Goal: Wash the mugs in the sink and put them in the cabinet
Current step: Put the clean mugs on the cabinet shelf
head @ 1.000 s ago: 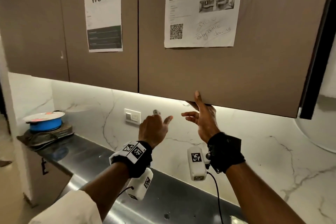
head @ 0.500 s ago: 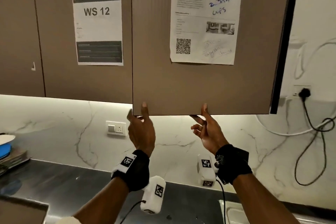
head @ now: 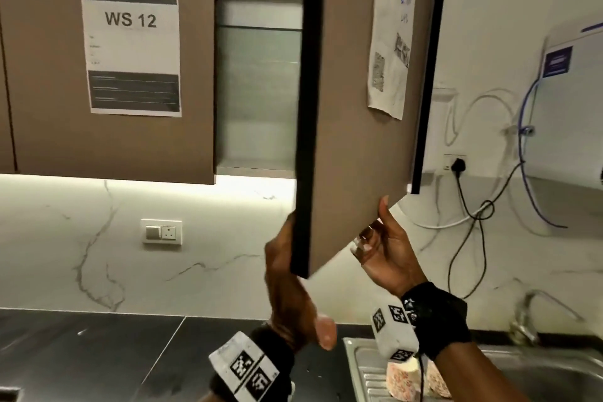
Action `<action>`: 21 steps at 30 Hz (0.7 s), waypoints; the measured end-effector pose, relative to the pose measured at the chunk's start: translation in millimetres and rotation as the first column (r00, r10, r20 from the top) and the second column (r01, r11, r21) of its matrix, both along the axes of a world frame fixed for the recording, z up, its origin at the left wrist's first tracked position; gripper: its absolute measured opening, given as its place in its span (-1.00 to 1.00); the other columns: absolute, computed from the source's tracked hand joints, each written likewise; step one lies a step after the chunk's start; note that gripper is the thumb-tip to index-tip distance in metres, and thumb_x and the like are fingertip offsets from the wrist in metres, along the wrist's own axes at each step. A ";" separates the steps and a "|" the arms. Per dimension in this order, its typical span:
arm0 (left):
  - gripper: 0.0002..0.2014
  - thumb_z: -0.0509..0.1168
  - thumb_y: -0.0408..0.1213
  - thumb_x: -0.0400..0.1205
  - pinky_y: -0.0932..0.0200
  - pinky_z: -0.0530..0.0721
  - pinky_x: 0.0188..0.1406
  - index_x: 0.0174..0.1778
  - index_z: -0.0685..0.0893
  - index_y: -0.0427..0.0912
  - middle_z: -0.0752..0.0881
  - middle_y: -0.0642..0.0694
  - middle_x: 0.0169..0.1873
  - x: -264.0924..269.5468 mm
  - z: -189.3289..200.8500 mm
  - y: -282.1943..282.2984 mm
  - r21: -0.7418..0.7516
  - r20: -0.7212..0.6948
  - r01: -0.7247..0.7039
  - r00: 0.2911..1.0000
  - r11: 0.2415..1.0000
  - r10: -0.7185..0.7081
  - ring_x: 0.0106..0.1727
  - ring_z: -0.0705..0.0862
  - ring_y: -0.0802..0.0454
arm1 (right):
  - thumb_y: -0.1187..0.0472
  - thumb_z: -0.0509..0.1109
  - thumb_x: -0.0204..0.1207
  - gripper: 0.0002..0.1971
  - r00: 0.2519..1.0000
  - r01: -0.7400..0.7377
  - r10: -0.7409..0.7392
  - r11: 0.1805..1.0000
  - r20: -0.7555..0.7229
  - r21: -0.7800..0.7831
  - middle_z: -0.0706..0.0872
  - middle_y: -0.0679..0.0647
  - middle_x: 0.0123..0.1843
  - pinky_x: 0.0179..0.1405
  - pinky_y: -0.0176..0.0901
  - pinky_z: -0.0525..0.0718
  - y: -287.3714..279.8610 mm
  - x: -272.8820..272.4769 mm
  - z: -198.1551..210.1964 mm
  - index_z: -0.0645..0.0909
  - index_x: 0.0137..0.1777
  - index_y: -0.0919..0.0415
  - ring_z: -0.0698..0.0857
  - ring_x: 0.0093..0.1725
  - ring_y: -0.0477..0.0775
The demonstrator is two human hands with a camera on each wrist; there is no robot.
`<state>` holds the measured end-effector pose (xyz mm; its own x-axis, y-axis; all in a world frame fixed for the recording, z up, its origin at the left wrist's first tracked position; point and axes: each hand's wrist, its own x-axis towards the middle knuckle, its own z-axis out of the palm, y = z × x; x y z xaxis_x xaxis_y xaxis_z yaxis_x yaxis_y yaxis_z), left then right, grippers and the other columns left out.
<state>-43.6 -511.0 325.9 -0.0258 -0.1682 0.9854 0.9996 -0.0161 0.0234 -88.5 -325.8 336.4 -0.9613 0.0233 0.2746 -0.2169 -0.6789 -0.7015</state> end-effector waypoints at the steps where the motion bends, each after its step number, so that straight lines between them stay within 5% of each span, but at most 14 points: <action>1: -0.06 -0.08 0.59 0.48 0.03 0.68 0.14 0.49 0.51 -0.11 0.65 -0.15 0.30 5.4 3.1 10.2 -0.088 0.001 0.026 1.000 0.996 -0.026 0.24 0.69 -0.07 | -0.23 0.44 0.50 -0.45 1.000 0.024 -0.024 1.000 0.002 -0.010 0.76 0.02 -0.06 -0.21 -0.23 0.57 6.6 13.5 1.5 0.65 0.33 0.16 0.68 -0.21 -0.02; 3: -0.07 -0.08 0.53 0.53 -0.09 0.66 0.16 0.44 0.53 -0.25 0.56 -0.41 0.38 -0.8 0.3 20.6 -0.248 0.008 -0.099 0.995 0.964 0.104 0.38 0.62 -0.10 | -0.15 0.32 0.62 -0.51 1.000 0.003 -0.002 0.999 0.002 -0.035 0.78 0.09 0.00 -0.06 -0.16 0.68 6.9 32.4 7.5 0.65 0.32 0.22 0.75 -0.04 0.03; 6: -0.23 -0.08 0.36 0.64 -0.01 0.54 0.27 0.49 0.43 -0.24 0.33 -0.20 0.63 -9.4 -6.1 57.0 -0.417 -0.047 -0.254 0.965 0.873 0.258 0.50 0.47 0.05 | 0.15 -0.01 0.77 -0.55 1.000 -0.020 0.019 0.998 -0.023 -0.056 0.82 0.02 -0.24 -0.36 -0.28 0.74 38.5 50.1 7.4 0.77 -0.03 0.11 0.79 -0.31 -0.05; 8: -0.26 -0.09 0.33 0.68 -0.04 0.55 0.24 0.50 0.46 -0.22 0.30 -0.09 0.66 -14.5 -3.8 75.0 -0.508 0.008 -0.281 0.944 0.814 0.330 0.39 0.54 -0.04 | 0.24 -0.18 0.77 -0.46 0.990 0.092 -0.092 0.996 -0.106 -0.002 0.80 0.01 -0.10 -0.20 -0.29 0.66 54.6 53.8 -1.9 0.72 0.12 0.09 0.76 -0.21 -0.03; 9: -0.28 -0.07 0.31 0.69 -0.05 0.55 0.26 0.51 0.47 -0.21 0.30 -0.06 0.66 -9.2 -6.9 95.9 -0.542 0.049 -0.268 0.936 0.796 0.349 0.38 0.53 -0.05 | 0.20 -0.17 0.77 -0.50 0.970 0.223 -0.221 0.975 -0.101 0.016 0.77 0.04 -0.05 -0.16 -0.27 0.61 80.4 65.6 -6.3 0.67 0.16 0.16 0.72 -0.20 -0.02; 12: -0.38 0.01 0.19 0.74 -0.05 0.44 0.47 0.61 0.37 -0.15 0.26 -0.01 0.68 0.7 -14.1 137.6 -0.621 0.107 -0.258 0.907 0.740 0.406 0.53 0.41 0.00 | 0.31 0.44 0.52 -0.96 0.987 -0.015 0.009 0.999 -0.159 -0.041 0.69 -0.05 -0.24 -0.35 -0.33 0.60 103.6 102.6 2.9 0.69 -0.08 0.18 0.63 -0.40 -0.12; 13: -0.39 0.04 0.14 0.75 -0.05 0.39 0.50 0.65 0.30 -0.13 0.20 0.00 0.70 1.3 -14.4 146.7 -0.653 0.106 -0.259 0.899 0.712 0.425 0.57 0.37 0.01 | 0.36 0.54 0.40 -0.88 0.988 -0.046 0.034 0.996 -0.153 -0.075 0.65 -0.05 -0.33 -0.42 -0.31 0.59 109.9 110.8 2.7 0.67 -0.15 0.19 0.59 -0.46 -0.11; 17: -0.32 0.11 -0.01 0.76 -0.03 0.27 0.58 0.74 0.01 -0.13 -0.09 -0.03 0.74 4.4 -6.7 179.0 -0.794 0.031 -0.270 0.877 0.545 0.480 0.67 0.20 -0.03 | 0.35 0.23 0.52 -0.85 0.999 0.020 -0.030 0.974 -0.038 -0.225 0.56 -0.02 -0.47 -0.52 -0.27 0.49 141.5 124.7 8.1 0.59 -0.22 0.24 0.53 -0.54 -0.04; 21: -0.26 0.15 0.00 0.74 -0.09 0.27 0.61 0.74 -0.08 -0.12 -0.11 -0.04 0.74 3.2 -7.0 211.3 -0.827 0.109 -0.186 0.873 0.531 0.476 0.69 0.18 -0.08 | 0.43 0.38 0.45 -0.92 0.997 0.012 -0.022 0.991 -0.071 -0.135 0.56 0.01 -0.42 -0.44 -0.26 0.50 152.1 132.7 9.4 0.59 -0.14 0.26 0.54 -0.48 -0.03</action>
<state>-40.3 -299.7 318.9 -0.4360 0.5896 0.6799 0.8647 0.4838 0.1350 44.2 -173.8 345.8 -0.9382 0.0807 0.3366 -0.2759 -0.7616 -0.5864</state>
